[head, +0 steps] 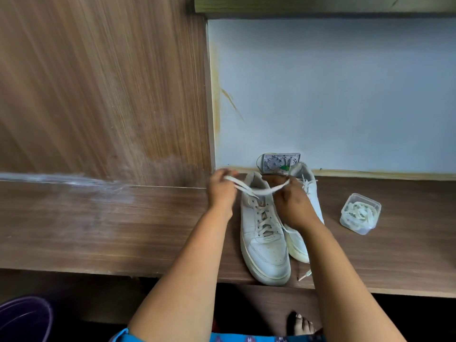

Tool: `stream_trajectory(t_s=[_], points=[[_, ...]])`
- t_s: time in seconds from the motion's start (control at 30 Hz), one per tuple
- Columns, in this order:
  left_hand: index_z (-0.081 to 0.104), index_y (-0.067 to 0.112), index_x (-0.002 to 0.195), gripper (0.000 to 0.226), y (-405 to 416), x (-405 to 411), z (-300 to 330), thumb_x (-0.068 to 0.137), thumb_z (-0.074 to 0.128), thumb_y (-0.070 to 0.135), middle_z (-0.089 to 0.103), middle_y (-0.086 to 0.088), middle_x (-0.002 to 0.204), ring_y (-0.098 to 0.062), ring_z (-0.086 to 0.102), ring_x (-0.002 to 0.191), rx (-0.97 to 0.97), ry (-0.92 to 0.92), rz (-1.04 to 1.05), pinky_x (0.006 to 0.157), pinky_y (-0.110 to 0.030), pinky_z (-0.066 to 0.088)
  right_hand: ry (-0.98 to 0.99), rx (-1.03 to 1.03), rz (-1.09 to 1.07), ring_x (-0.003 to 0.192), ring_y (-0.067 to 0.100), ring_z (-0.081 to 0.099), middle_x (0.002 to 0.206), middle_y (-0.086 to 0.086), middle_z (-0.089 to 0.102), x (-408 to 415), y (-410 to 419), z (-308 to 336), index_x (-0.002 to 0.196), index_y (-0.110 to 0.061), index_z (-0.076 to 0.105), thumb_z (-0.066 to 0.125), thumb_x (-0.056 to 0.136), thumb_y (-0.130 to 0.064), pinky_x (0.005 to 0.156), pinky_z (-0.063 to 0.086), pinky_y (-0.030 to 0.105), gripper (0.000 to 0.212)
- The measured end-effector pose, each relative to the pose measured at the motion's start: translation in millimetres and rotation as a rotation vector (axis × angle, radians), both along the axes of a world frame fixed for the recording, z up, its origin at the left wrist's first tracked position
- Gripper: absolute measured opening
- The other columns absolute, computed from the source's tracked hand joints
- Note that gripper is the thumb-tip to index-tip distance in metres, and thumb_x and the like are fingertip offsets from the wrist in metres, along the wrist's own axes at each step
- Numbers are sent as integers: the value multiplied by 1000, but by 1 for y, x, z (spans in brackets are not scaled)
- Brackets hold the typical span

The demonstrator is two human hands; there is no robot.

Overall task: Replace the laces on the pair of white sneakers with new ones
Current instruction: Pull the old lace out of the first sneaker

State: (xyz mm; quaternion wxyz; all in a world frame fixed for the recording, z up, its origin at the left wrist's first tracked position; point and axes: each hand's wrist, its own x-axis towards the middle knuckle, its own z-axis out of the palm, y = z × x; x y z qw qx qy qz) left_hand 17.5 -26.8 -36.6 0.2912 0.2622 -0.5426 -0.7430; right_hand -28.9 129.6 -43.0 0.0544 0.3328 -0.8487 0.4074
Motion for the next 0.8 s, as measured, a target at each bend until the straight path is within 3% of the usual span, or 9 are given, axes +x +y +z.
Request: stream_trajectory(t_s=[0.07,0.13,0.23,0.33,0.53,0.63,0.7,0.77,0.8], points=[[61,6,102,9,-22,2,6,94,56,5,68,-4,76,-10,64,58,454,129,217,49,-18,50,28,168,48,104,22,50,112,5,45,-3,1,-18,131,-25,58,42,91,-2,98,39,28,48],[48,3,126,45,-40,4,-4,87,70,11,66,-10,104,-18,67,85,466,12,289,72,-24,55,28,240,66,100,21,47,112,7,42,-6,1,-26,128,-22,60,39,83,8,93,39,26,57],[37,10,138,70,-29,11,-10,81,75,21,40,-17,138,-29,52,118,-229,-482,229,89,-25,41,5,150,21,89,23,52,103,6,47,-7,0,-26,110,-18,65,40,81,8,77,39,26,46],[60,27,120,40,0,10,-2,83,72,27,41,-1,137,-23,34,130,-929,-355,-20,100,-23,27,4,49,-39,83,22,53,96,8,55,-7,-4,-25,98,-14,67,42,82,7,68,35,24,36],[68,25,109,23,28,3,-25,93,54,33,34,1,149,-26,15,143,-1481,-550,-295,113,-44,20,-81,-103,-144,72,16,58,83,1,68,-3,-6,-27,86,-13,68,42,76,9,64,43,23,36],[72,23,88,10,22,-4,-37,89,63,27,40,4,141,-22,26,133,-1144,-330,-206,109,-39,29,-100,-108,-162,61,6,54,75,0,66,-3,-5,-28,84,-14,67,43,80,8,55,37,11,33],[68,18,78,12,23,-3,-32,89,65,15,42,-1,129,-18,38,122,-578,-181,-219,105,-31,36,-112,-137,-179,62,3,54,76,-1,66,-5,-3,-29,83,-18,67,45,81,7,55,37,8,34],[63,16,68,19,27,3,-21,85,63,10,49,-7,103,-17,52,93,60,-44,-277,80,-27,43,-144,-170,-179,67,-1,57,81,-3,69,-7,-2,-30,83,-23,68,46,81,9,59,39,5,39],[60,18,60,19,27,5,-17,78,63,19,49,-6,86,-17,50,74,163,-96,-252,66,-26,39,-150,-174,-159,68,-4,58,83,-4,69,-7,-3,-31,84,-23,70,45,80,10,61,39,4,42]])
